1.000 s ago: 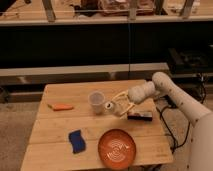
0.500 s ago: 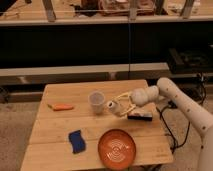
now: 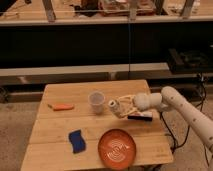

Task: Stand the bottle upright

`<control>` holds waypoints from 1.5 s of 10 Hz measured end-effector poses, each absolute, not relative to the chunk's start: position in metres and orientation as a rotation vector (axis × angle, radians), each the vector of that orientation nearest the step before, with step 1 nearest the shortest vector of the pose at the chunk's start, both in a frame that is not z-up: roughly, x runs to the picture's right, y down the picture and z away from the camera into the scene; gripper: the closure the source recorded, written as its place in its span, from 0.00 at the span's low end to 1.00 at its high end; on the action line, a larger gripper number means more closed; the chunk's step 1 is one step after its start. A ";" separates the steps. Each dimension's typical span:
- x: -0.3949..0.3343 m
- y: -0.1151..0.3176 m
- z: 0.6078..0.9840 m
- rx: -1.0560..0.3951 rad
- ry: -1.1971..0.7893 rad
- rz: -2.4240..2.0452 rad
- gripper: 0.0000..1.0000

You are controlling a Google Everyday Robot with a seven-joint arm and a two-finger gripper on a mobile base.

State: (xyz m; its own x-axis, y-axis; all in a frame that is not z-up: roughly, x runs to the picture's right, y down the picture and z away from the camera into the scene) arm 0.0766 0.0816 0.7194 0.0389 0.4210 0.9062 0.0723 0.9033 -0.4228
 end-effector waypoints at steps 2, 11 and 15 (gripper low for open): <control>0.080 0.086 0.727 -0.381 -1.526 0.311 0.84; 0.094 0.074 0.756 -0.293 -1.519 0.352 0.84; 0.098 0.072 0.772 -0.289 -1.502 0.394 0.84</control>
State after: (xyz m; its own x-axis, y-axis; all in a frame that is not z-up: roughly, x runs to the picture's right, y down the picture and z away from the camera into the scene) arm 0.0981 0.0723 0.7719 0.0252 0.4251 0.9048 -0.0736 0.9034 -0.4224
